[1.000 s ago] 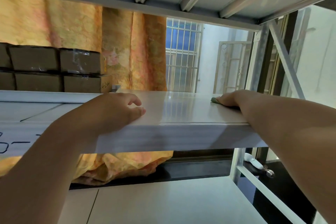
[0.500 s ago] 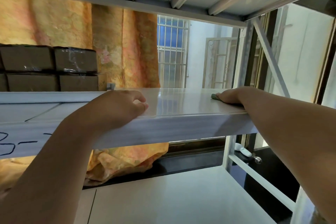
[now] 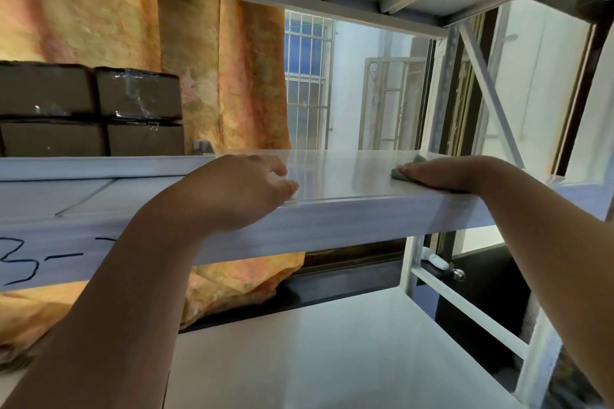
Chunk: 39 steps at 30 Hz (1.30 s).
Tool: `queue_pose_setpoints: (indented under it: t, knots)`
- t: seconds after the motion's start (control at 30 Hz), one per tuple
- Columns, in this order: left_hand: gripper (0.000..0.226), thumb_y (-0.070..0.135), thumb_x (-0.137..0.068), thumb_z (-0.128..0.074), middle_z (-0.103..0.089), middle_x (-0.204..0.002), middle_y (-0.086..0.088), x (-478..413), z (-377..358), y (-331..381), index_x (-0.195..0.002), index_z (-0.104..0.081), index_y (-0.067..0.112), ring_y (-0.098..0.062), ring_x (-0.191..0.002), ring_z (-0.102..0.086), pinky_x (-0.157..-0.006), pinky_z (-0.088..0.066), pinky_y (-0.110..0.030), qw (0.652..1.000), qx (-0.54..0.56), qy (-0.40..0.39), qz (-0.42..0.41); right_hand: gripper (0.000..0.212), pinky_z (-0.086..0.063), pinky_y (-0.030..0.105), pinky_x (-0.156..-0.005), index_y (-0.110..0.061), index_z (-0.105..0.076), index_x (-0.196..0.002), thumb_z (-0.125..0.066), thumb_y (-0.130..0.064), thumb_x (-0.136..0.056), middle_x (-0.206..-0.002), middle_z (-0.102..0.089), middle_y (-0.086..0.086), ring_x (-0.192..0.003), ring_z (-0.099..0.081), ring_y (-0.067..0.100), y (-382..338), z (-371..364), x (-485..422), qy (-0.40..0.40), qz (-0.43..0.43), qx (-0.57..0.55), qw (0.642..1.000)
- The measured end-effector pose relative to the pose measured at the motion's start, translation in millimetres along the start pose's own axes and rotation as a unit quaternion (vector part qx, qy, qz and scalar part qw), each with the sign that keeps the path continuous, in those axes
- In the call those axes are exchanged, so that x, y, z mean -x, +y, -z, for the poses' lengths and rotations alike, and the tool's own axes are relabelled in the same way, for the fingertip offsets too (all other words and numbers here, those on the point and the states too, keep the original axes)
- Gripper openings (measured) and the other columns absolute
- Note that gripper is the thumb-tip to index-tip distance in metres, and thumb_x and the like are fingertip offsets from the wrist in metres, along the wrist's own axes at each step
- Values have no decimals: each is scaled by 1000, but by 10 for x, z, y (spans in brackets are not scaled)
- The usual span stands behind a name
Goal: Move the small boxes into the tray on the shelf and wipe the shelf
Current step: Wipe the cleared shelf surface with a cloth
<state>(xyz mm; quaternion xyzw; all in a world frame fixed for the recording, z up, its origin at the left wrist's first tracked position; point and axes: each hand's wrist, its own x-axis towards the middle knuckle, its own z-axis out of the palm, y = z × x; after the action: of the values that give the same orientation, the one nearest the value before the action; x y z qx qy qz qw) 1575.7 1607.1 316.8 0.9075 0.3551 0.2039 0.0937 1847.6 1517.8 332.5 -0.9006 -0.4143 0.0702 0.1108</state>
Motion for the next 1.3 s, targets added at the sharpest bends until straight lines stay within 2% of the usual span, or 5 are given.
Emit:
queue_pose_setpoints:
  t: [0.57,0.77,1.03,1.13,1.3]
  knots:
    - [45,56,-93,-31,-56,-114,13,89,81,-69,-124,-54,34,-8,-99,-52,-78,-38,-26,974,200,61,-82,46,-9,36,-119,-25,-36,-144,-16,-37,-104,-157,-25,-6,-147,-11,12,-1406,-471,963,-38,326,32,944]
    - [57,67,-70,-38,-62,-123,12,227,141,-178,-110,-64,35,-10,-113,-54,-94,-38,-27,936,334,93,-60,41,-27,8,-94,0,-36,-142,-23,-9,-104,-149,-36,12,-137,-31,18,-1788,-567,1062,-94,383,1,919]
    - [30,42,-96,-37,-67,-102,7,226,55,-94,-109,-62,32,-14,-99,-59,-79,-42,-29,971,168,165,-51,37,-35,22,-87,-4,-44,-135,-39,-15,-100,-95,-47,0,-101,-40,14,-1820,-298,842,-109,328,16,938]
    - [31,44,-94,-43,-61,-121,4,164,54,-118,-125,-50,42,-15,-110,-55,-85,-42,-29,977,154,146,-25,41,-36,0,-64,-3,-38,-140,-37,-8,-100,-84,-39,-8,-100,-34,8,-1847,-241,757,-113,337,64,933]
    - [49,30,-96,-45,-49,-138,-3,79,31,-74,-143,-32,37,-20,-124,-46,-90,-35,-28,992,35,121,-14,39,-33,20,-71,3,-37,-139,-32,-7,-102,-113,-44,9,-102,-39,15,-1874,-234,498,-76,376,154,911]
